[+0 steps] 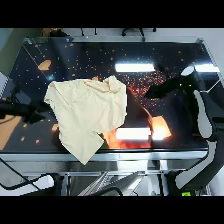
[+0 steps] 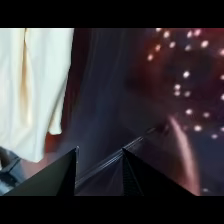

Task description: Fold the shirts.

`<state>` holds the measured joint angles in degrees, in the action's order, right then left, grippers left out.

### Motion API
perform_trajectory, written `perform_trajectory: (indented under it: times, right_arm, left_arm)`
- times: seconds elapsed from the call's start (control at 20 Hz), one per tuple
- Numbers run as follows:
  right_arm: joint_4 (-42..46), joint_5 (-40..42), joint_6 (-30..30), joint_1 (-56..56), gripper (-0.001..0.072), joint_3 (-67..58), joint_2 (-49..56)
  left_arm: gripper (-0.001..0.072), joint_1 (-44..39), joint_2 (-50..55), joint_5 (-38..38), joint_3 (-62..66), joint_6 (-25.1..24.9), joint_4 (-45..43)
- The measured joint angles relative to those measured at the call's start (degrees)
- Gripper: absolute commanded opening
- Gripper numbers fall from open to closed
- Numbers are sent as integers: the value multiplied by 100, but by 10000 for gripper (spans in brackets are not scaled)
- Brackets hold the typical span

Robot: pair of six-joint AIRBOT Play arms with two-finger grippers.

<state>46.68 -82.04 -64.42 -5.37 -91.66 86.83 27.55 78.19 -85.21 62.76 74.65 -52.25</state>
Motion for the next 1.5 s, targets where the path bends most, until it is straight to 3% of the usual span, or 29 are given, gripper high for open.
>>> perform_trajectory:
  times: [0.2, 0.45, 0.9, 0.95, 1.0, 1.1, 1.3, 1.4, 1.5]
  right_arm:
    - [-485, 271, 415, 271, 327, 984, 0]
    - [-748, 758, 625, 809, 326, 1342, 101]
    - [-1235, 1200, 767, 1290, 326, 1416, 474]
    - [-1342, 1222, 811, 1307, 299, 1419, 498]
    - [-1421, 1270, 844, 1322, 146, 1423, 511]
    - [-1508, 1390, 914, 1340, 34, 1429, 533]
    - [-1731, 1456, 1058, 1353, 25, 1429, 544]
    - [-1799, 1473, 1097, 1353, 25, 1429, 546]
    - [-1843, 1471, 1117, 1353, 25, 1429, 546]
  left_arm:
    - [698, -37, -645, 369, -1707, -7, -179]
    - [698, -393, -1193, 1095, -3045, -50, -240]
    - [698, -616, -1104, 1523, -3554, -188, -151]
    - [698, -601, -1086, 1491, -3482, -214, -170]
    - [698, -566, -1067, 1469, -3355, -249, -219]
    - [698, -402, -1056, 1373, -3029, -286, -343]
    - [698, 74, -1056, 859, -2660, -260, -334]
    - [593, 271, -1056, 828, -2673, -236, -389]
    - [593, 380, -1056, 920, -2758, -219, -442]
